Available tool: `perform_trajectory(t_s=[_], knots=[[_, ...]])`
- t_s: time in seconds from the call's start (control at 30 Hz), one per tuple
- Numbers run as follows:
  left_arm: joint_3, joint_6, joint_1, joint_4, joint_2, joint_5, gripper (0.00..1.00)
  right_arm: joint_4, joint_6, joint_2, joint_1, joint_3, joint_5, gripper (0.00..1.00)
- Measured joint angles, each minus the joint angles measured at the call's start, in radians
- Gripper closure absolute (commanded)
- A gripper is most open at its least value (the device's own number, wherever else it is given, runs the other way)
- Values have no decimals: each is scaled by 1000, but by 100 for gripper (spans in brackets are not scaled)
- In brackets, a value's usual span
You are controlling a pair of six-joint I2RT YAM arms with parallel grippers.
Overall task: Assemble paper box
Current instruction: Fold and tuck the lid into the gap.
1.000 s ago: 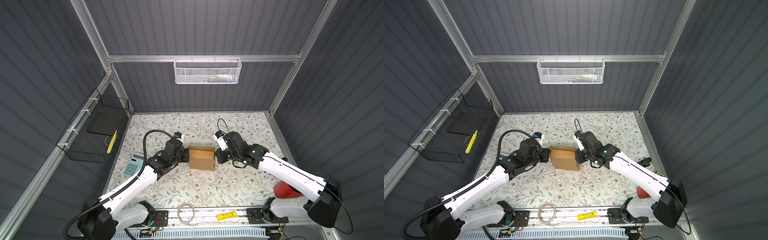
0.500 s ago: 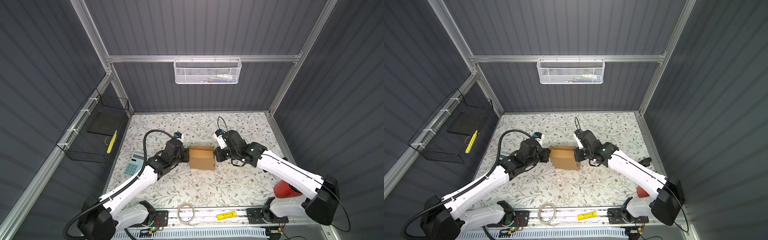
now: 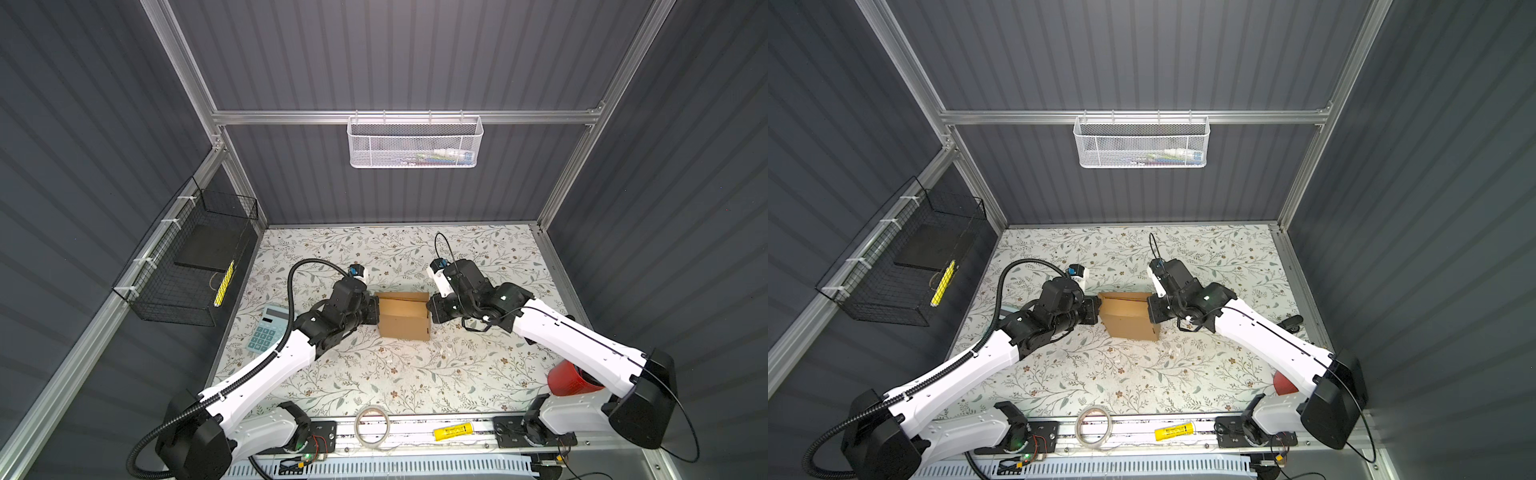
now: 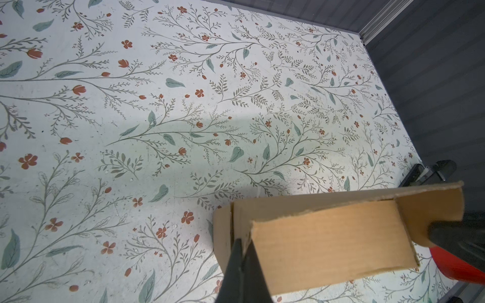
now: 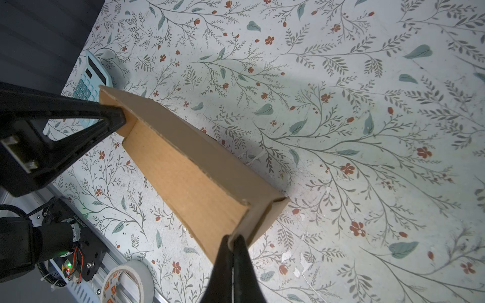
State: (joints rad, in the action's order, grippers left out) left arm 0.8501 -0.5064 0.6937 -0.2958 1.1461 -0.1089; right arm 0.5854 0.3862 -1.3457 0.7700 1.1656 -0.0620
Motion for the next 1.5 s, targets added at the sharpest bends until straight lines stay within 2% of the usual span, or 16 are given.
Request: perform_trajectory(t_s=[1.5], knots=[[34,1,6,-42,17,-13,100,38,16,-39,3,49,-11,96]])
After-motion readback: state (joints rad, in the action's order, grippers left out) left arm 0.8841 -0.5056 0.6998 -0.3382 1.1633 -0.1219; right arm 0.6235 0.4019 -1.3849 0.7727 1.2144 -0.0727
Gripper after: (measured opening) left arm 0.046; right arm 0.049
